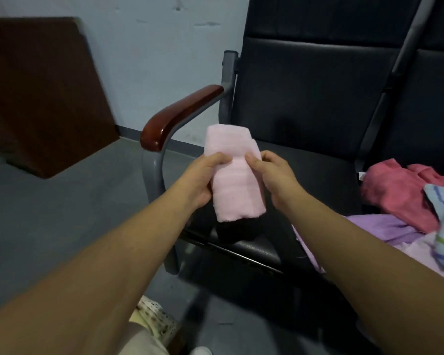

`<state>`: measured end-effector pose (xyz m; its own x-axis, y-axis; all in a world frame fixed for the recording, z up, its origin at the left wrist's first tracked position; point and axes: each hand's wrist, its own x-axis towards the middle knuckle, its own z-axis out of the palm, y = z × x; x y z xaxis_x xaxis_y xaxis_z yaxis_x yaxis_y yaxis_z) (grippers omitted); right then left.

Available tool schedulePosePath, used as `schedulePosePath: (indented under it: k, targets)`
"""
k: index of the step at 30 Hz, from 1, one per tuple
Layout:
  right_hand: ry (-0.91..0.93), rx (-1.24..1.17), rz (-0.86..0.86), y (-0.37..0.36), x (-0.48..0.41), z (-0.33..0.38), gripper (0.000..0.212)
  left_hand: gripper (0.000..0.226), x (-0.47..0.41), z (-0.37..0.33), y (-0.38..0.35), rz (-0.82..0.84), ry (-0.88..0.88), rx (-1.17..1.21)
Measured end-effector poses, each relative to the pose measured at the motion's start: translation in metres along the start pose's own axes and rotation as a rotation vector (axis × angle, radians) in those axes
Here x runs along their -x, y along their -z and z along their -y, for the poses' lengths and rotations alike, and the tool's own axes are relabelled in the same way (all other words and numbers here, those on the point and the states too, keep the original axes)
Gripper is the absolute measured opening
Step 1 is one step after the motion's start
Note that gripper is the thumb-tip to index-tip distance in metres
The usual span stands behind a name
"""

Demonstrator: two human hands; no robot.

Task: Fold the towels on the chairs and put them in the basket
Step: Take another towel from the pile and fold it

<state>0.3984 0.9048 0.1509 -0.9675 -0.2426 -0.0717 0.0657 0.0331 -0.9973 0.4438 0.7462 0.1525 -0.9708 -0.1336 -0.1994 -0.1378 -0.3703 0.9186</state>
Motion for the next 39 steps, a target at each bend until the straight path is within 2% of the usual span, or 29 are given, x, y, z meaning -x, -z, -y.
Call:
schedulePosePath:
  k: [3, 9, 18, 23, 31, 35, 39]
  targets:
    - [-0.005, -0.057, 0.071, -0.022, 0.012, 0.022, 0.024, 0.045, 0.018, -0.022, 0.015, -0.022, -0.058, -0.009]
    - [0.109, 0.160, 0.171, -0.101, 0.029, 0.035, 0.026, 0.048, 0.069, -0.034, 0.091, -0.141, -0.128, 0.066]
    - [0.037, 0.456, 0.459, -0.224, 0.059, -0.030, 0.021, 0.051, 0.140, 0.029, 0.224, -0.427, -0.123, 0.121]
    - [-0.008, 0.586, 0.568, -0.266, 0.072, -0.094, 0.026, 0.038, 0.168, 0.083, 0.271, -0.542, -0.027, 0.164]
    - [-0.138, 0.808, 0.720, -0.288, 0.093, -0.194, 0.011, 0.031, 0.202, 0.177, 0.328, -0.562, 0.244, 0.095]
    - [-0.071, 0.902, 0.724, -0.291, 0.106, -0.224, 0.023, 0.027, 0.203, 0.206, 0.340, -0.655, 0.325, 0.035]
    - [0.027, 0.975, 0.729, -0.295, 0.121, -0.251, 0.009, 0.025, 0.200, 0.231, 0.352, -0.702, 0.399, 0.003]
